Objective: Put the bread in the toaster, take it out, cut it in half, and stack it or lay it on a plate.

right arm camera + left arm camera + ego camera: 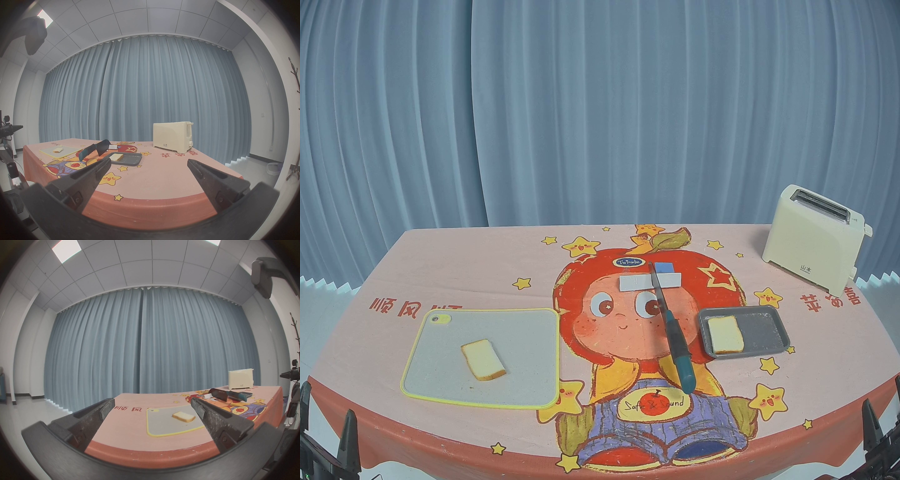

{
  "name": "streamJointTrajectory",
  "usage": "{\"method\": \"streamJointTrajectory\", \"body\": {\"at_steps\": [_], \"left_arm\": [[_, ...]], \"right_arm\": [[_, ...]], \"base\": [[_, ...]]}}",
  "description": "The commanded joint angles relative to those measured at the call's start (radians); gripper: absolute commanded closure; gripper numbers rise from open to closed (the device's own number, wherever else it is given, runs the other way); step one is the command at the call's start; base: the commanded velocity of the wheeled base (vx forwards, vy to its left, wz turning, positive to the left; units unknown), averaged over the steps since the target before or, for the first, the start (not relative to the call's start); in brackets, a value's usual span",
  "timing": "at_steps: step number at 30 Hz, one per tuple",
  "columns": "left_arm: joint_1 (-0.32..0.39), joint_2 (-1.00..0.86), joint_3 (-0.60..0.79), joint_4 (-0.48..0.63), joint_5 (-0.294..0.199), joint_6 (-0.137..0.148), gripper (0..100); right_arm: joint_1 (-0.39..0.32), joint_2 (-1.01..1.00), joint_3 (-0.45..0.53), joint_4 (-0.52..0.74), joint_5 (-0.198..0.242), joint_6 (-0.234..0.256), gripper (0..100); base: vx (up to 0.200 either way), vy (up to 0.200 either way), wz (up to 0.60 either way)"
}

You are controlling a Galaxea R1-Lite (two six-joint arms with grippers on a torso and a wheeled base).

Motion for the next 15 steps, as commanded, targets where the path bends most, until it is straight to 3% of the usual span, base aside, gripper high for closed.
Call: {"method": "streamJointTrajectory", "body": {"at_steps": [1, 10, 15], "left_arm": [[-0.002, -0.001, 0.007, -0.001, -0.038, 0.006, 0], [-0.009, 0.199, -0.088, 0.002, -0.048, 0.003, 0], [-0.009, 0.246, -0.097, 0.004, -0.088, 0.003, 0]], "right_arm": [[0.0, -0.016, 0.018, 0.0, -0.001, 0.0, 0], [0.0, -0.016, 0.018, 0.0, 0.001, 0.0, 0], [0.0, -0.016, 0.018, 0.0, -0.001, 0.0, 0]], "base": [[0.0, 0.0, 0.0], [0.0, 0.0, 0.0], [0.0, 0.0, 0.0]]}}
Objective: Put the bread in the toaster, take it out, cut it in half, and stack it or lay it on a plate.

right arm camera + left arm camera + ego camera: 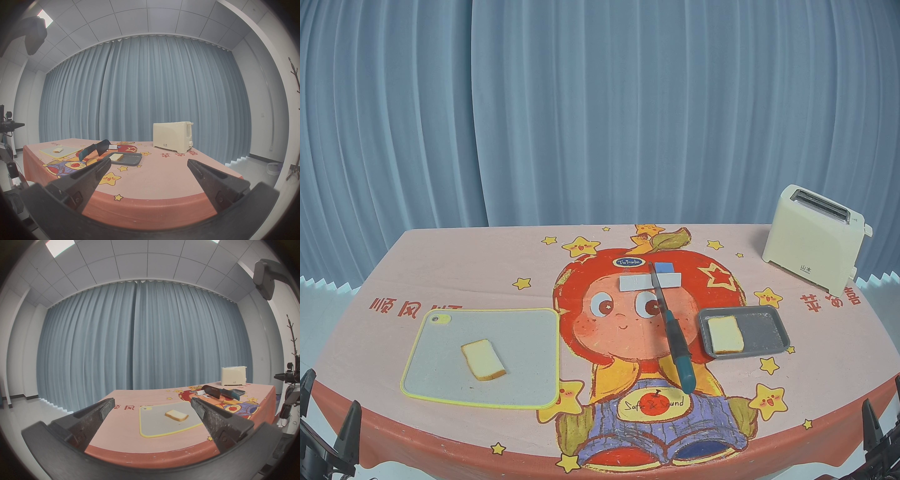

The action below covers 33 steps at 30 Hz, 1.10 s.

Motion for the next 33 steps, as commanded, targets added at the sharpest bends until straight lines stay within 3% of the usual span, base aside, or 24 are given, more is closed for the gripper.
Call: {"method": "streamJointTrajectory", "body": {"at_steps": [1, 7, 13, 19, 23, 33], "left_arm": [[-0.002, 0.094, -0.028, 0.002, -0.028, -0.001, 0], [0.0, 0.129, -0.079, 0.027, -0.091, -0.008, 0], [0.001, 0.134, -0.155, 0.158, -0.085, -0.008, 0], [0.01, 0.148, -0.207, 0.2, -0.082, -0.008, 0], [0.012, 0.177, -0.263, 0.287, -0.065, -0.004, 0], [0.01, 0.275, -0.454, 0.748, -0.065, -0.002, 0]], "right_arm": [[0.0, -0.016, 0.018, 0.0, -0.001, 0.0, 0], [0.0, -0.016, 0.018, 0.0, -0.001, 0.0, 0], [0.0, -0.016, 0.018, 0.0, -0.001, 0.0, 0], [0.0, -0.016, 0.018, 0.0, 0.001, 0.0, 0], [0.0, -0.016, 0.018, 0.0, -0.001, 0.0, 0], [0.0, -0.016, 0.018, 0.0, -0.001, 0.0, 0]], "base": [[0.0, 0.0, 0.0], [0.0, 0.0, 0.0], [0.0, 0.0, 0.0], [0.0, 0.0, 0.0], [0.0, 0.0, 0.0], [0.0, 0.0, 0.0]]}}
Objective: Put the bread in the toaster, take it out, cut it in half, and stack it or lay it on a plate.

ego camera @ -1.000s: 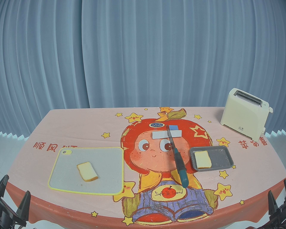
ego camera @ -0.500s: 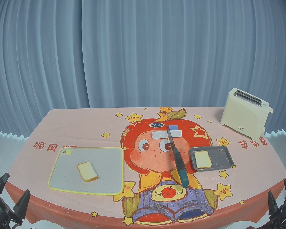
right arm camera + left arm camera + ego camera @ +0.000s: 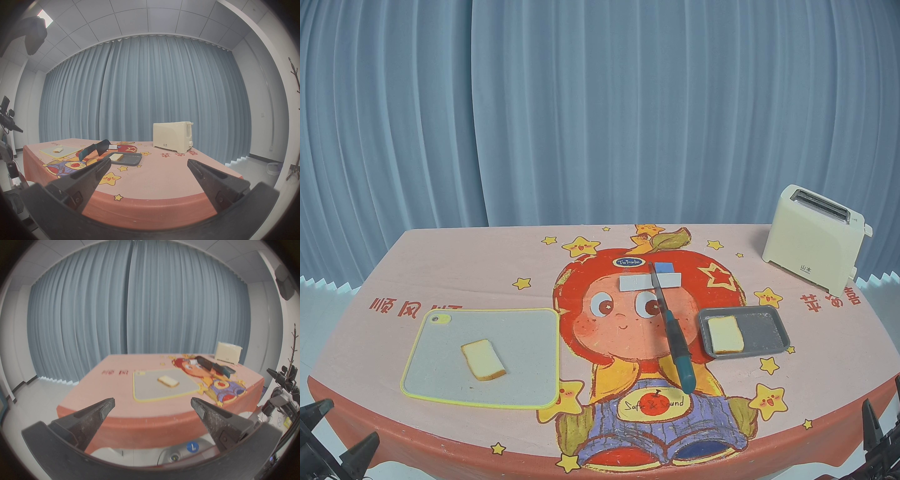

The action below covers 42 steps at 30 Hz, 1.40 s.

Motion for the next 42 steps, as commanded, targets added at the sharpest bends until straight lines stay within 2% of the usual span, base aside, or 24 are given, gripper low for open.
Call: {"method": "streamJointTrajectory", "body": {"at_steps": [1, 6, 10, 16, 19, 25, 28, 35, 37, 40, 42], "left_arm": [[-0.001, 0.103, -0.14, 0.174, 0.0, -0.002, 0], [-0.001, 0.212, -0.26, 0.384, -0.008, -0.013, 0], [-0.001, 0.283, -0.291, 0.449, -0.005, -0.039, 0], [0.002, 0.419, -0.298, 0.427, 0.001, -0.045, 0], [0.002, 0.504, -0.311, 0.393, 0.001, -0.088, 0], [0.002, 0.577, -0.314, 0.376, 0.021, -0.09, 0], [0.002, 0.662, -0.317, 0.298, 0.057, -0.098, 0], [-0.002, 0.755, -0.355, 0.251, 0.063, -0.09, 0], [-0.011, 0.811, -0.393, 0.252, 0.058, -0.104, 0], [-0.03, 0.881, -0.43, 0.251, 0.061, -0.151, 0], [-0.047, 0.913, -0.458, 0.252, 0.063, -0.173, 0]], "right_arm": [[0.0, -0.016, 0.017, 0.0, -0.001, 0.0, 0], [0.0, -0.016, 0.017, 0.0, 0.001, 0.0, 0], [0.0, -0.016, 0.017, 0.0, 0.001, 0.0, 0], [0.0, -0.016, 0.017, 0.0, -0.001, 0.0, 0], [0.0, -0.016, 0.017, 0.0, -0.001, 0.0, 0], [0.0, -0.016, 0.017, 0.0, -0.001, 0.0, 0], [0.0, -0.016, 0.017, 0.0, -0.001, 0.0, 0], [0.0, -0.016, 0.017, 0.0, 0.001, 0.0, 0], [0.0, -0.016, 0.017, 0.0, -0.001, 0.0, 0], [0.0, -0.016, 0.017, 0.0, 0.001, 0.0, 0], [0.0, -0.016, 0.017, 0.0, -0.001, 0.0, 0]], "base": [[0.0, 0.0, 0.0], [0.0, 0.0, 0.0], [0.0, 0.0, 0.0], [0.0, 0.0, 0.0], [0.0, 0.0, 0.0], [0.0, 0.0, 0.0], [0.0, 0.0, 0.0], [0.0, 0.0, 0.0], [0.0, 0.0, 0.0], [0.0, 0.0, 0.0], [0.0, 0.0, 0.0]]}}
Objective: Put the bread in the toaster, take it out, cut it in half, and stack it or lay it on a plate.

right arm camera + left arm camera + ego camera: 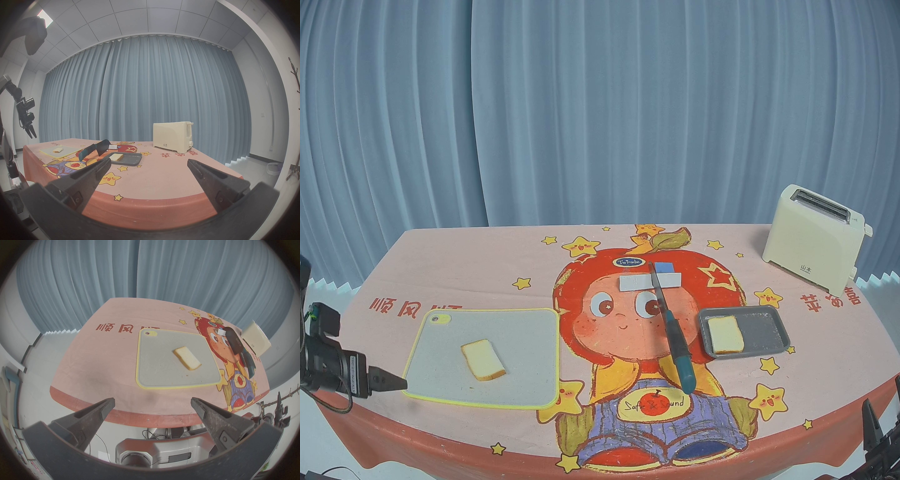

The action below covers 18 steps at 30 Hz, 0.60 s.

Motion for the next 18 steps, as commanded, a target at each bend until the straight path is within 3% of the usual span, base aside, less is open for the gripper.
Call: {"method": "streamJointTrajectory", "body": {"at_steps": [1, 3, 9, 18], "left_arm": [[-0.037, 0.126, -0.069, 0.0, 0.004, -0.039, 0], [-0.044, 0.15, -0.083, 0.0, 0.013, -0.037, 0], [-0.092, 0.221, -0.147, -0.003, 0.131, -0.048, 0], [-0.103, 0.227, -0.19, -0.001, 0.208, -0.068, 0]], "right_arm": [[0.0, -0.016, 0.018, 0.0, 0.0, 0.0, 0], [0.0, -0.016, 0.018, 0.0, 0.0, 0.0, 0], [0.0, -0.016, 0.018, 0.0, 0.0, 0.0, 0], [0.0, -0.016, 0.018, 0.0, 0.0, 0.0, 0]], "base": [[0.0, 0.0, 0.0], [0.0, 0.0, 0.0], [0.0, 0.0, 0.0], [0.0, 0.0, 0.0]]}}
